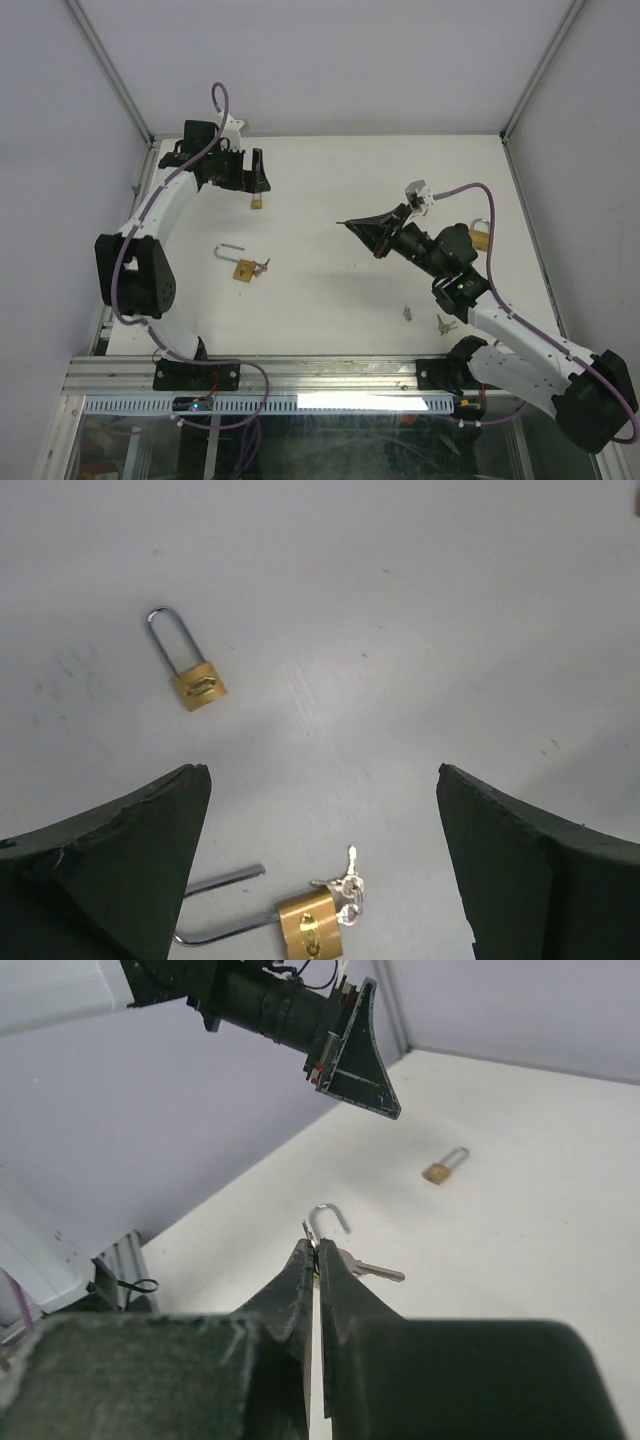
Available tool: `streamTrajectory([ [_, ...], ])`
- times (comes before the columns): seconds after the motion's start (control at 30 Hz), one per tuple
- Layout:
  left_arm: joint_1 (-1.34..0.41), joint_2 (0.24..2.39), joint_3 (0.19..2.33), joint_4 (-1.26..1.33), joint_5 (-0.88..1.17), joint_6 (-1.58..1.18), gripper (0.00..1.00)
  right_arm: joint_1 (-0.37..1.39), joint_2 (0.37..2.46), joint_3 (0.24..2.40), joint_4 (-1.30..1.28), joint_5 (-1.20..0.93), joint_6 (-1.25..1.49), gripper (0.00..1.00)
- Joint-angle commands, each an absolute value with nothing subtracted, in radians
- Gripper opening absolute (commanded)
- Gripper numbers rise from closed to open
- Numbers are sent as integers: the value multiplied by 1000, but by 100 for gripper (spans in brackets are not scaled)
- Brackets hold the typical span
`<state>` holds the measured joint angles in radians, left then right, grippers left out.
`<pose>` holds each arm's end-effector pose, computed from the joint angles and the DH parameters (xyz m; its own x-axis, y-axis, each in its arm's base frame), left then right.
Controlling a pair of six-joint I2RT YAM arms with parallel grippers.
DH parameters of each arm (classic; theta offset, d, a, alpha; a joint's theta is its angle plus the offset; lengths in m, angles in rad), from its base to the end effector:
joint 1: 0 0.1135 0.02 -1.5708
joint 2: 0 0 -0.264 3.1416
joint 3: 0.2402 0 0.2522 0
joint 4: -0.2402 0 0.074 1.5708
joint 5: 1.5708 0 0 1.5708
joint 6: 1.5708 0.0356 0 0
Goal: Unlock with the key
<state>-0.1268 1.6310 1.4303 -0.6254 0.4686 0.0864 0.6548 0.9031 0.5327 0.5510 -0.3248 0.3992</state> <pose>0.3546 -0.0614 0.3092 -0.6907 0.1657 -0.7039 0.4779 0.8351 -0.2724 0.1617 0.1385 0.3074 -0.1898 0.3187 -0.9287 -0.8166 0.4739 0.3296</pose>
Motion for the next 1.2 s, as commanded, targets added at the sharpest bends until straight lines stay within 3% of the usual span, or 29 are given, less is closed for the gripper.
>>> streamTrajectory([
  [0.0, -132, 1809, 1614, -691, 243, -34, 99, 650, 872, 585, 361, -213, 270, 0],
  [0.23, -143, 2126, 1825, -679, 116, -47, 99, 649, 884, 581, 332, -213, 242, 0],
  [0.57, -177, 2255, 1810, -666, 57, -24, 98, 645, 890, 587, 291, -207, 242, 0],
  [0.63, -176, 2272, 1803, -666, 28, -38, 91, 643, 889, 588, 287, -207, 242, 0],
  [0.77, -177, 2250, 1739, -688, 30, -82, 55, 643, 874, 591, 267, -207, 242, 0],
  [0.97, -240, 2141, 1562, -685, -12, -116, 51, 641, 855, 590, 257, -207, 242, 0],
  [1.1, -281, 2114, 1493, -686, -35, -132, 23, 640, 851, 597, 249, -207, 242, 0],
  [1.17, -288, 2105, 1478, -700, -26, -150, 15, 640, 839, 597, 241, -207, 242, 0],
])
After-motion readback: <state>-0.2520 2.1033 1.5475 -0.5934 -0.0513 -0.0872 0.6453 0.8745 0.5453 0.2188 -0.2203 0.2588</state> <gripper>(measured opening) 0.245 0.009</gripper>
